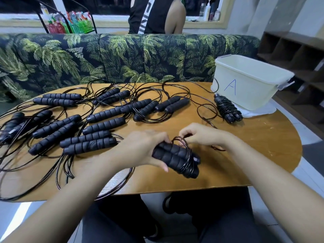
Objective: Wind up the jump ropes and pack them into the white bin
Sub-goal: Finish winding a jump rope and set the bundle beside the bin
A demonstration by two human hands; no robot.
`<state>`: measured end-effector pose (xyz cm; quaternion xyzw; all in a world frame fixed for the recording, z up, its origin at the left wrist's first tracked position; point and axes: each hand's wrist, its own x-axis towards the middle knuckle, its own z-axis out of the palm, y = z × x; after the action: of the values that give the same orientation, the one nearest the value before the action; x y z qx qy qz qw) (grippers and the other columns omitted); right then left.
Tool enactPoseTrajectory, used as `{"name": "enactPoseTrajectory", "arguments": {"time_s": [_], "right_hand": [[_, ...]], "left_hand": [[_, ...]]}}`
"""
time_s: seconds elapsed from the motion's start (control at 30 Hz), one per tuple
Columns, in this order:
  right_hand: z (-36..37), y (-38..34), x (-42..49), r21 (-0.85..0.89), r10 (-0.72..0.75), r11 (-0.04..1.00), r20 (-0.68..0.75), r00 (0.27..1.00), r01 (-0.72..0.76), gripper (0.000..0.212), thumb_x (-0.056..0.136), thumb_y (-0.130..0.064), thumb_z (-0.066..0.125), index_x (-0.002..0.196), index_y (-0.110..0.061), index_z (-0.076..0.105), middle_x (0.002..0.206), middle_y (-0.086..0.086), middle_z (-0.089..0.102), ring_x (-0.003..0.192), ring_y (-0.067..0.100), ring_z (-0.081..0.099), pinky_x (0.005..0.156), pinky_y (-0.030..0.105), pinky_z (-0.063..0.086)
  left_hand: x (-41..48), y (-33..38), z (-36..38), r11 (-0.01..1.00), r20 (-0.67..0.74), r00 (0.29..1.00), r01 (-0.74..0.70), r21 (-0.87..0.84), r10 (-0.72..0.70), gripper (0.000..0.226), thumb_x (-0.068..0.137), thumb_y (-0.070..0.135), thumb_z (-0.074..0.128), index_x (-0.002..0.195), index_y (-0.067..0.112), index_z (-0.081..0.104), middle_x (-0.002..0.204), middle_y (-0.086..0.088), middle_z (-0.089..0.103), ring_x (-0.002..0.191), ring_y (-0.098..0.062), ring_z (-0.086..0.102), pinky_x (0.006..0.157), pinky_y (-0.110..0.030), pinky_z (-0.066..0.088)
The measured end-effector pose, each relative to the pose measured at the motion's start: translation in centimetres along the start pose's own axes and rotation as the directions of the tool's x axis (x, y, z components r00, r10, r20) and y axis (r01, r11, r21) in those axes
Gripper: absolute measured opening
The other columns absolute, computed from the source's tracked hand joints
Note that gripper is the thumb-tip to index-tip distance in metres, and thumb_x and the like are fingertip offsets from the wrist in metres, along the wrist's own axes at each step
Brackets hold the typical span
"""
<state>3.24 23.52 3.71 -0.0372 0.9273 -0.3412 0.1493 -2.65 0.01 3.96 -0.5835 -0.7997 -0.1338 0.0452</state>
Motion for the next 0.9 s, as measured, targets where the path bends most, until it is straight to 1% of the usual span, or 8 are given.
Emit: {"name": "enactPoseTrajectory", "arguments": {"time_s": [0.1,0.23,0.37,0.5,0.6,0.7,0.8,0.9], "right_hand": [[-1.3,-1.5,0.5,-0.215,-0.02,0.976,-0.038,0.999,0.012,0.013,0.094,-0.028,0.06,0.083,-0.023,0.063,0.079,-0.014,0.059,0.073,-0.003,0.051,0.07,0.027,0.039],[-1.0,-3.3,0.0,-0.539,-0.115,0.839,-0.301,0.947,-0.069,0.021,0.101,-0.041,0.043,0.088,-0.03,0.055,0.075,-0.015,0.054,0.074,0.009,0.05,0.081,0.032,0.037],[3.4,-3.5,-0.3,-0.573,-0.204,0.809,-0.486,0.85,-0.133,0.029,0.105,-0.035,0.031,0.096,-0.022,0.056,0.084,-0.008,0.062,0.075,0.016,0.057,0.097,0.039,0.035],[8.2,-2.7,-0.3,-0.517,-0.325,0.852,-0.651,0.686,-0.087,0.019,0.101,-0.026,0.045,0.09,-0.018,0.059,0.072,-0.007,0.064,0.065,0.016,0.061,0.082,0.038,0.043],[9.9,-1.6,-0.4,-0.383,-0.284,0.924,-0.674,0.682,0.006,0.028,0.097,-0.033,0.036,0.09,-0.018,0.058,0.061,-0.009,0.059,0.058,0.015,0.056,0.078,0.036,0.048],[10.5,-1.2,-0.8,0.107,-0.124,0.967,-0.59,0.798,0.23,0.023,0.099,-0.031,0.04,0.083,-0.026,0.056,0.057,-0.013,0.051,0.057,0.011,0.051,0.064,0.032,0.05],[8.4,-0.4,-0.6,0.519,-0.017,0.818,-0.407,0.913,0.247,0.028,0.102,-0.01,0.043,0.081,-0.018,0.061,0.055,-0.011,0.046,0.059,0.008,0.048,0.066,0.025,0.047],[5.2,-0.8,-1.4,0.45,-0.084,0.871,-0.259,0.962,0.198,0.029,0.096,0.002,0.048,0.075,-0.014,0.059,0.057,-0.012,0.053,0.06,0.002,0.053,0.074,0.021,0.043]], "left_hand": [[0.6,-0.2,0.0,0.95,-0.053,0.993,-0.083,0.3,0.104,0.066,0.065,0.079,0.055,0.098,0.022,0.053,0.08,0.008,0.058,0.072,-0.014,0.054,0.051,-0.026,0.036],[1.1,-0.7,0.6,0.865,-0.068,0.996,0.077,0.495,-0.05,0.069,0.056,0.072,0.071,0.093,0.016,0.054,0.077,0.0,0.06,0.07,-0.022,0.056,0.045,-0.029,0.036],[1.0,-1.5,1.6,0.798,-0.226,0.941,0.334,0.501,-0.252,0.073,0.048,0.066,0.08,0.09,0.012,0.055,0.07,-0.003,0.057,0.062,-0.024,0.056,0.043,-0.027,0.029],[1.1,-0.9,2.2,0.796,-0.308,0.87,0.481,0.366,-0.384,0.072,0.058,0.071,0.069,0.095,0.012,0.049,0.081,-0.003,0.058,0.073,-0.025,0.058,0.045,-0.031,0.033],[1.3,-0.8,1.8,0.807,-0.329,0.769,0.589,0.032,-0.548,0.08,0.062,0.075,0.057,0.111,0.013,0.045,0.097,-0.003,0.063,0.091,-0.028,0.061,0.059,-0.032,0.037],[1.3,-0.7,0.8,0.797,-0.375,0.703,0.542,-0.267,-0.604,0.082,0.06,0.072,0.053,0.116,0.012,0.045,0.094,0.0,0.062,0.09,-0.026,0.062,0.064,-0.03,0.035],[0.9,-0.7,0.5,0.789,-0.312,0.767,0.381,-0.482,-0.561,0.079,0.061,0.076,0.062,0.11,0.017,0.046,0.099,0.009,0.06,0.094,-0.015,0.06,0.072,-0.031,0.041],[0.4,-0.9,0.4,0.783,-0.213,0.905,0.178,-0.595,-0.368,0.069,0.06,0.07,0.068,0.106,0.023,0.048,0.105,0.008,0.065,0.098,-0.01,0.061,0.087,-0.033,0.048]]}}
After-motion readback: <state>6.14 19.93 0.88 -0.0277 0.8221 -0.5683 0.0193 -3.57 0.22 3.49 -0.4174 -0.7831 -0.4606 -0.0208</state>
